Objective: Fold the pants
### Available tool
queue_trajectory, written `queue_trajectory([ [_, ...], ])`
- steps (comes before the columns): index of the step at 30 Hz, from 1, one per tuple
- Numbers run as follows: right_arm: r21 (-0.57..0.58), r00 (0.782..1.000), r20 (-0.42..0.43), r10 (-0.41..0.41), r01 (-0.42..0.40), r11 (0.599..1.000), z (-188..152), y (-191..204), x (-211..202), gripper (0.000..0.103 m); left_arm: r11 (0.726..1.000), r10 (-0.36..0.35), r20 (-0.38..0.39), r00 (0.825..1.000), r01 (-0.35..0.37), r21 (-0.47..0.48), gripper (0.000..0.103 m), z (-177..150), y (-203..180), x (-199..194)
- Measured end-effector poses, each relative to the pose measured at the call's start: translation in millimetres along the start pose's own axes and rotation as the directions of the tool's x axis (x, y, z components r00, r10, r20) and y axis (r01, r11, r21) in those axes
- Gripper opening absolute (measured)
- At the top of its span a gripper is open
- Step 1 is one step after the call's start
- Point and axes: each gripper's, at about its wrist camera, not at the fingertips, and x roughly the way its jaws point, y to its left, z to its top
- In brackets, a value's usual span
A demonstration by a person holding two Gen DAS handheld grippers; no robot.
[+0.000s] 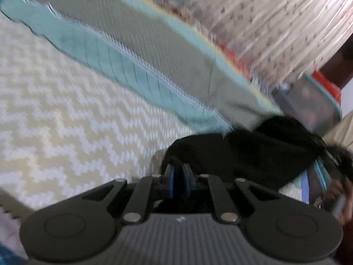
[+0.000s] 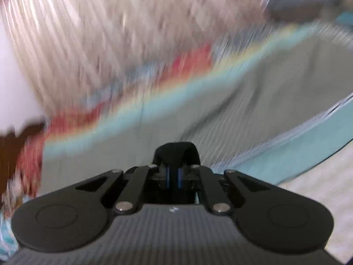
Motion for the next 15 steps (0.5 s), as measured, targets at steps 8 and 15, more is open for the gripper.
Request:
queue_trajectory([
  [8,0.095,0.87,-0.047,-0.49,0.493,0.865,-43,-122,-139,0.065,0.997,0.019,-0.036,0.999,-0.016,0.079,0.014,-19,-24,0],
  [15,0.225,0.884,-0.142,-0.445,0.466,0.856,-106,-126,-192,0.069,0.98,0.178,0.002,0.984,-0.177,0.094,0.059,-25,-18,-2],
])
